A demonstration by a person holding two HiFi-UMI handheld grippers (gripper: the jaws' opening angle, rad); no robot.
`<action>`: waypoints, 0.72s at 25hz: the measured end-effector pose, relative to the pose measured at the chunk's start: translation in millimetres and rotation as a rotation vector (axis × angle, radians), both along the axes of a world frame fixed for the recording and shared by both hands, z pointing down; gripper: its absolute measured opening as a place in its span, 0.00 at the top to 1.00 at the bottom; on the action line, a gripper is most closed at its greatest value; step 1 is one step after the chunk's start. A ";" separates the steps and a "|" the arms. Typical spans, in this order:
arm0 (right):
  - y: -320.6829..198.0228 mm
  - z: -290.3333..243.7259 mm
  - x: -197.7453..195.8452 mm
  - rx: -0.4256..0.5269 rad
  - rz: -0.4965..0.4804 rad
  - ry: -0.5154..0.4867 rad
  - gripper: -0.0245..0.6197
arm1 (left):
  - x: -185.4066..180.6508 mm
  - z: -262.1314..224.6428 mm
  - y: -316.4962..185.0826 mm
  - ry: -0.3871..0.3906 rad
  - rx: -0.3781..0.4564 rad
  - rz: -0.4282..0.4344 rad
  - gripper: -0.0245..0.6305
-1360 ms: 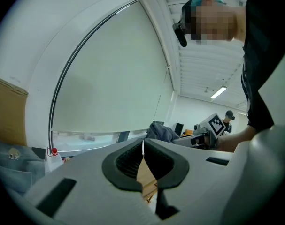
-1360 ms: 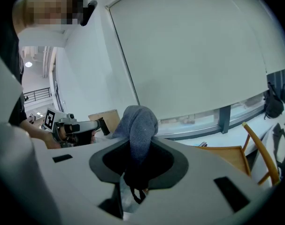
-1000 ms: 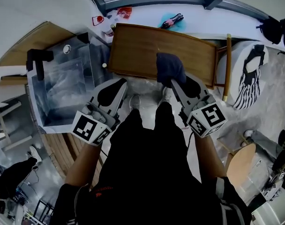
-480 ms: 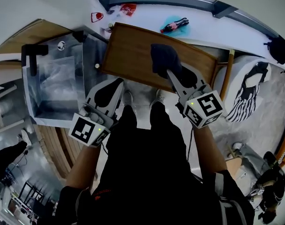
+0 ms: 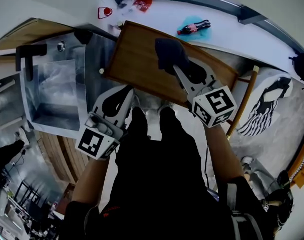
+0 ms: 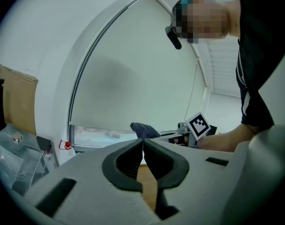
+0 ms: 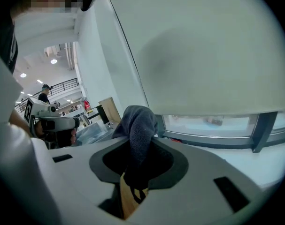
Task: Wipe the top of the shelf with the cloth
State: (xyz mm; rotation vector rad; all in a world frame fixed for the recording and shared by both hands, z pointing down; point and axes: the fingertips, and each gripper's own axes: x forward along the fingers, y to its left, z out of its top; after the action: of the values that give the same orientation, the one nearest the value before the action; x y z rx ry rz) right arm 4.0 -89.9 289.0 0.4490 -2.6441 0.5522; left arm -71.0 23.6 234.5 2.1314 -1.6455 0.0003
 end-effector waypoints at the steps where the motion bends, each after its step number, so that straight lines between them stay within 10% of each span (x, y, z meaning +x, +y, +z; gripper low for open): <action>1: -2.3 8.2 -5.8 -0.003 -0.005 0.006 0.81 | -3.8 6.7 -1.2 0.001 -0.008 -0.002 0.93; 18: -29.2 141.9 -105.7 -0.038 -0.062 0.090 0.81 | -70.5 87.9 -0.3 0.012 -0.062 -0.074 0.93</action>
State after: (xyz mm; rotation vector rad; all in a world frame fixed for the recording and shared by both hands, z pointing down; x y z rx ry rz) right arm -101.7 -119.1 430.9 0.3703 -2.5479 0.5493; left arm -141.5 23.3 322.4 2.0194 -1.6949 0.0162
